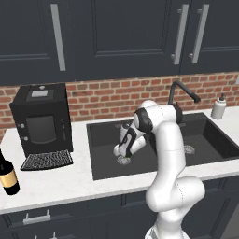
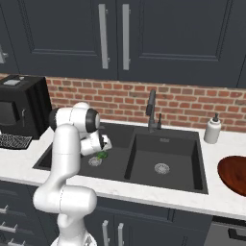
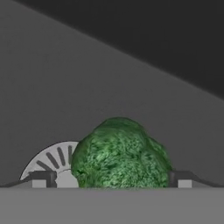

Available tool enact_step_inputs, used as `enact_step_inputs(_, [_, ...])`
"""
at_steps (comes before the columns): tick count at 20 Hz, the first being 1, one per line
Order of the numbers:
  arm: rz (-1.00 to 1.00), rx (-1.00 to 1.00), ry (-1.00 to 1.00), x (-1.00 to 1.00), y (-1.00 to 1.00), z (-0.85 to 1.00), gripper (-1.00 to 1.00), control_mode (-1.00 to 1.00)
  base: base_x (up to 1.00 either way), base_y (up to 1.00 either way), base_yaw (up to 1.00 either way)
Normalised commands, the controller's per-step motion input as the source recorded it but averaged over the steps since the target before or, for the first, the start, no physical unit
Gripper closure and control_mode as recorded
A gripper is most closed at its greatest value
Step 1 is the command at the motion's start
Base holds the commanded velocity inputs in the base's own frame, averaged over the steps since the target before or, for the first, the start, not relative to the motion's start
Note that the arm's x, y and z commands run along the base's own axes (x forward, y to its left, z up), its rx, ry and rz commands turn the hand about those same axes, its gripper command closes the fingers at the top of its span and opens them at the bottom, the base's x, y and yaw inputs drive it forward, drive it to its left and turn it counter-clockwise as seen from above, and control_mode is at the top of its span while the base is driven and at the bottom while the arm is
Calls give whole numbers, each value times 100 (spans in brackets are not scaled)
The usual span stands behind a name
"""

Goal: Pick the broccoli from the sink and place it in the bowl. Then pick the bowl and place it in the microwave. Then close the microwave door and press the start button.

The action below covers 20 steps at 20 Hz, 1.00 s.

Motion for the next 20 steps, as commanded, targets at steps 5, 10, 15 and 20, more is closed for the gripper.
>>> enact_step_inputs(5, [0, 0, 0, 4, -9, -23, -100, -100, 0, 0, 0])
enact_step_inputs(10, [0, 0, 0, 0, -4, -21, 100, -100, 0, 0, 0])
enact_step_inputs(15, [0, 0, 0, -5, -9, -17, 100, -100, 0, 0, 0])
enact_step_inputs(20, [0, 0, 0, -25, 0, -2, 100, -100, 0, 0, 0])
